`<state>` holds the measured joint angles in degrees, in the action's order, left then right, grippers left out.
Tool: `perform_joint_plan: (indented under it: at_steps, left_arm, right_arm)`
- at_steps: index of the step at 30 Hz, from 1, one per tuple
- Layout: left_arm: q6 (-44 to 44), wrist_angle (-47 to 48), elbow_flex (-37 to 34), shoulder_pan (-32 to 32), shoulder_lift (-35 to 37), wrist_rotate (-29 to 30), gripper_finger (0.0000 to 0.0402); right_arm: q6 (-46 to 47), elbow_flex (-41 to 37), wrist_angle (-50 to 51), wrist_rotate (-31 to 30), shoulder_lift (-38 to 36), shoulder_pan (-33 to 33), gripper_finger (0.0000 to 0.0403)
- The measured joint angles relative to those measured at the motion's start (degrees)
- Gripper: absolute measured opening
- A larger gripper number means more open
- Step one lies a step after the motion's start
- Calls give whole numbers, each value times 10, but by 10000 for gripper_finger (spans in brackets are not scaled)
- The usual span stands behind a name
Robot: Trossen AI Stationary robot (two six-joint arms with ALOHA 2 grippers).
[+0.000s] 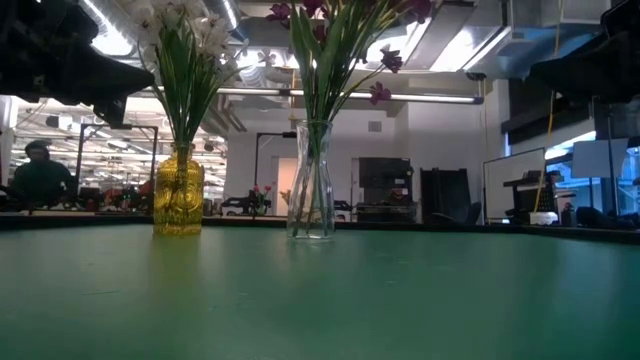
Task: Sort flowers into vase by color
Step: Return to Home Position
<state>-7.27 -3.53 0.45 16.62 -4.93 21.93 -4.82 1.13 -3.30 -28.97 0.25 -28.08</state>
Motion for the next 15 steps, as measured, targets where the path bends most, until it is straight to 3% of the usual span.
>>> perform_joint_plan:
  at_steps: [15]
  left_arm:
    - [0, 0, 0, 0, 0, 0, 0]
  right_arm:
    - [0, 0, -3, 5, 0, 0, 17]
